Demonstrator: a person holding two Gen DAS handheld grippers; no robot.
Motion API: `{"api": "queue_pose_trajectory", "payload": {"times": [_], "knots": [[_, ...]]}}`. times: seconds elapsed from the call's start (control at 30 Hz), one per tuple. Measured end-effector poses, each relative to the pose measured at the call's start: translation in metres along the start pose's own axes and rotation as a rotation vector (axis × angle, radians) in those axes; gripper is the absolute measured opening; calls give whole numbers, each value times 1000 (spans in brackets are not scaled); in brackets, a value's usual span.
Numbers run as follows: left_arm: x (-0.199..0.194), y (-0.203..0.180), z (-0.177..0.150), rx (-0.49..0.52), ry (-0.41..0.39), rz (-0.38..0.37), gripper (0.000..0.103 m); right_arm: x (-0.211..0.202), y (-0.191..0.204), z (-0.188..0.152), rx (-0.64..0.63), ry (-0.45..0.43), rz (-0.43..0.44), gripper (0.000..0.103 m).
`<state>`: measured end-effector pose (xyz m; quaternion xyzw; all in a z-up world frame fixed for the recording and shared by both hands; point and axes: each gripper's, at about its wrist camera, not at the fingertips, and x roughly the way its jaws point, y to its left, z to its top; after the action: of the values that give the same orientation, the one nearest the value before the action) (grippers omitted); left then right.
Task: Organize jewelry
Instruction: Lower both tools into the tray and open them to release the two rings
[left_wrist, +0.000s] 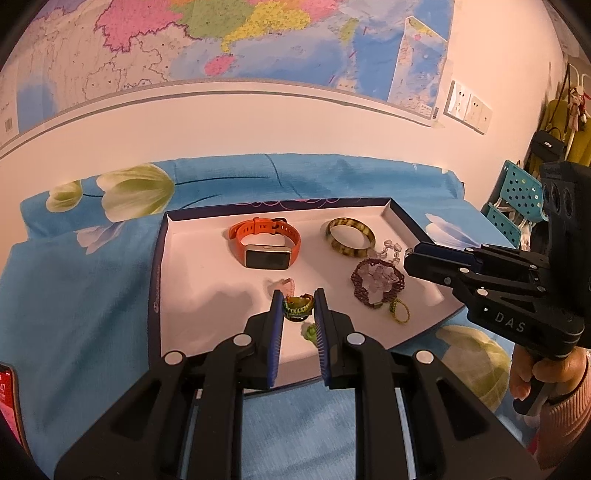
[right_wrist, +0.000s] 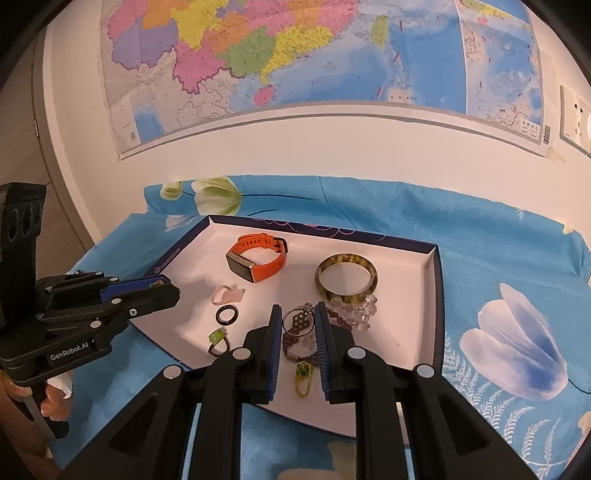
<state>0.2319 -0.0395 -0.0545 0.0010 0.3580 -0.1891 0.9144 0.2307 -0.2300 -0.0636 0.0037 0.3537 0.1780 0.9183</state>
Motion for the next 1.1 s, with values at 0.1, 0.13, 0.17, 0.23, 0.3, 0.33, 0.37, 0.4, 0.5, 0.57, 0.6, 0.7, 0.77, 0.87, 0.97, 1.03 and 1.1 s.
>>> {"api": "queue_pose_trajectory", "payload": {"times": [0.1,0.13,0.17,0.23,0.3,0.33,0.37,0.4,0.5,0.57,0.6,0.7,0.77,0.87,0.97,1.03,1.1], "knots": [[4,2,1,-7,7,2,17,5,-1,0,3,9,-6,16],[6,2,2,-11,9,5,17,7,-1,0,3,12,-6,16],[7,3,3,-11,9,10,17,8,-1,0,4,14,-7,16],[9,4,3,-11,15,16,17,10,-1,1,5,18,-10,16],[13,4,4,-8,20,25,17,11,-2,0,10,21,-13,16],[14,4,5,-8,23,28,17,12,-2,1,10,23,-13,16],[15,4,6,-7,24,30,17,12,-2,1,10,23,-13,16],[16,4,6,-6,24,31,17,12,-2,1,10,23,-14,16],[18,4,8,-5,27,31,17,13,-2,1,7,25,-15,16],[21,4,9,-4,32,32,17,14,-2,1,5,28,-16,16],[22,3,9,-4,35,32,17,14,-2,1,3,30,-17,16],[26,3,10,-4,44,36,17,17,-2,2,0,40,-19,16],[29,3,10,-2,49,37,17,19,-2,2,-3,46,-20,16],[32,2,11,2,54,42,17,21,-1,3,-6,48,-20,16],[34,1,11,3,60,45,17,21,-1,4,-7,49,-22,16],[36,0,11,3,63,47,17,21,0,4,-8,49,-24,16],[37,0,11,4,66,47,17,22,0,4,-9,52,-26,16]]}}
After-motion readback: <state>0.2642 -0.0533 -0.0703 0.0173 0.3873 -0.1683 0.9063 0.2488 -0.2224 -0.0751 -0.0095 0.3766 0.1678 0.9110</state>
